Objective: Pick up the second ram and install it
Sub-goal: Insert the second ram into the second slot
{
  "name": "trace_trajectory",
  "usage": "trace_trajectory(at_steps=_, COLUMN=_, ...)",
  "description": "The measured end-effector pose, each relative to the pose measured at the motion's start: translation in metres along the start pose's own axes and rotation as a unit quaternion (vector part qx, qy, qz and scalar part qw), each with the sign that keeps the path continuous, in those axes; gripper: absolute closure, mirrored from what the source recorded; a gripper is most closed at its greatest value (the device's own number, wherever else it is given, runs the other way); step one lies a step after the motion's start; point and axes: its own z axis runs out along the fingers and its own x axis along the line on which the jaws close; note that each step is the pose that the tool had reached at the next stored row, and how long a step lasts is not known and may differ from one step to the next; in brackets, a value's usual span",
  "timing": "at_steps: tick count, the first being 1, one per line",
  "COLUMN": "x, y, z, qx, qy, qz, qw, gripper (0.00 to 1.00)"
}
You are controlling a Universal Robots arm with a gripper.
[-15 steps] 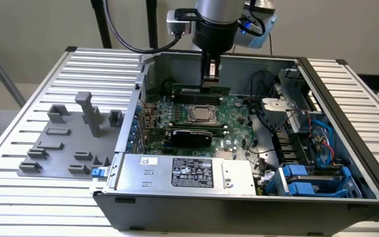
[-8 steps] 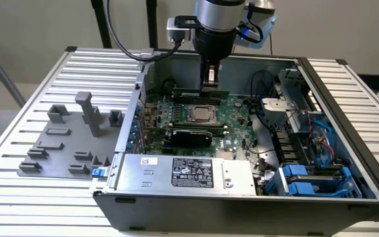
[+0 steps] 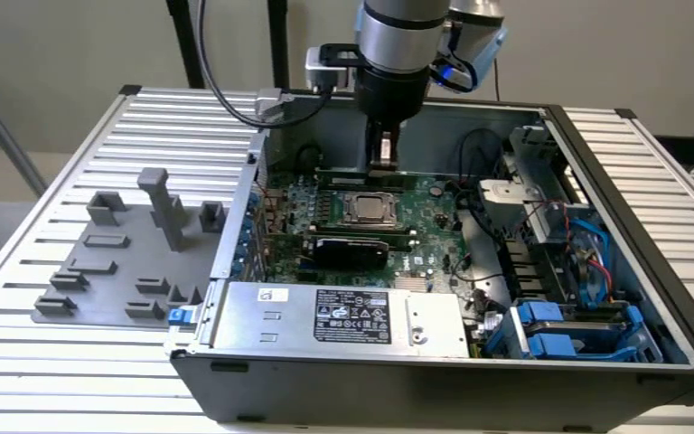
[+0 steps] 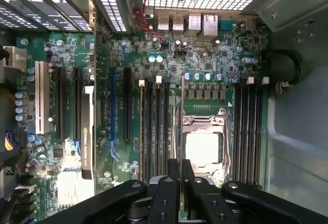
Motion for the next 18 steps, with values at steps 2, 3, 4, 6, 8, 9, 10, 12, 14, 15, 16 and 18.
trace_trajectory(at_steps=2, x=0.000, y=-0.0001, z=0.0036, qx=0.0000, qy=0.0000, qz=0.000, qw=1.0000, gripper=1.00)
trace_trajectory(at_steps=3, x=0.000, y=-0.0002, z=0.0053, qx=0.0000, qy=0.0000, qz=0.000, qw=1.0000, gripper=1.00)
trace_trajectory(at_steps=4, x=0.001, y=-0.0002, z=0.0071, qx=0.0000, qy=0.0001, qz=0.000, qw=1.0000, gripper=1.00)
trace_trajectory(at_steps=6, x=0.001, y=-0.0005, z=0.0107, qx=-0.0001, qy=0.0003, qz=0.000, qw=1.0000, gripper=1.00)
trace_trajectory(at_steps=8, x=0.001, y=-0.0007, z=0.0145, qx=-0.0001, qy=0.0003, qz=-0.001, qw=1.0000, gripper=1.00)
trace_trajectory(at_steps=9, x=0.001, y=-0.0008, z=0.0163, qx=0.0000, qy=0.0002, qz=-0.001, qw=1.0000, gripper=1.00)
trace_trajectory(at_steps=10, x=0.001, y=-0.0009, z=0.0180, qx=-0.0001, qy=0.0003, qz=-0.001, qw=1.0000, gripper=1.00)
trace_trajectory(at_steps=12, x=0.002, y=-0.0010, z=0.0217, qx=-0.0001, qy=0.0004, qz=-0.001, qw=1.0000, gripper=1.00)
trace_trajectory(at_steps=14, x=0.002, y=-0.0011, z=0.0253, qx=-0.0001, qy=0.0007, qz=-0.001, qw=1.0000, gripper=1.00)
trace_trajectory(at_steps=15, x=0.002, y=-0.0012, z=0.0270, qx=-0.0001, qy=0.0009, qz=-0.001, qw=1.0000, gripper=1.00)
trace_trajectory(at_steps=16, x=0.002, y=-0.0013, z=0.0289, qx=-0.0001, qy=0.0013, qz=-0.001, qw=1.0000, gripper=1.00)
trace_trajectory(at_steps=18, x=0.003, y=-0.0015, z=0.0326, qx=-0.0001, qy=0.0023, qz=-0.001, qw=1.0000, gripper=1.00)
